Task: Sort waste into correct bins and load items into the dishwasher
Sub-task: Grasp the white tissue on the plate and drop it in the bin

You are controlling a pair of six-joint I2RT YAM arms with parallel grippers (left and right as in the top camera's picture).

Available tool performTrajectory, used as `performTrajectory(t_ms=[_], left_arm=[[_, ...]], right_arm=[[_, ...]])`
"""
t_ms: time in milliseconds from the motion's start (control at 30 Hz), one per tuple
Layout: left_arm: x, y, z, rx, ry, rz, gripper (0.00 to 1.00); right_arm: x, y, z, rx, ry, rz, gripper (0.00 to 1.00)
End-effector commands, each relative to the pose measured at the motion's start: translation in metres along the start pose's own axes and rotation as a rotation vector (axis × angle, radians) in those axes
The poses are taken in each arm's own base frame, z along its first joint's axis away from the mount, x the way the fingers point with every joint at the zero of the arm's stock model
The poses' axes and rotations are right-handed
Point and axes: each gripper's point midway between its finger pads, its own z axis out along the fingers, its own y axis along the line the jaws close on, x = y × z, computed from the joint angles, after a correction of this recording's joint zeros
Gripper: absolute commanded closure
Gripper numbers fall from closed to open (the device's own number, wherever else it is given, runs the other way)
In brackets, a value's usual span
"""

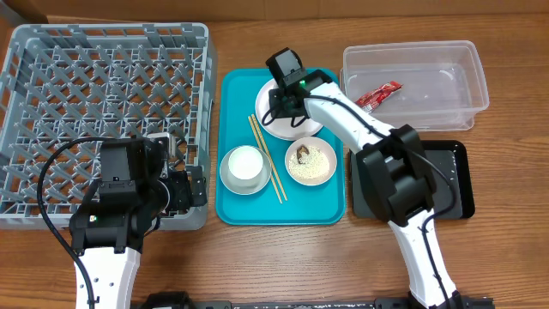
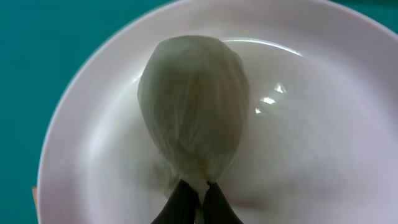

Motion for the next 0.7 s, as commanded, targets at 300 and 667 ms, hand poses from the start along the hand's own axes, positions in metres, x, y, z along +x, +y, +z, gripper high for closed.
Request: performTrajectory(t_ms=[300, 667], left_arm=[[-0.009, -0.002, -0.007, 0.009, -0.03, -0.005, 0.0], [-0.009, -0.002, -0.007, 0.009, -0.03, -0.005, 0.0]], right_arm=[[-0.066, -0.082, -0.17, 0.006, -0.193, 0.219, 0.96], [-0.038, -0.168, -0.171, 0.066, -0.05, 0.43, 0.56]])
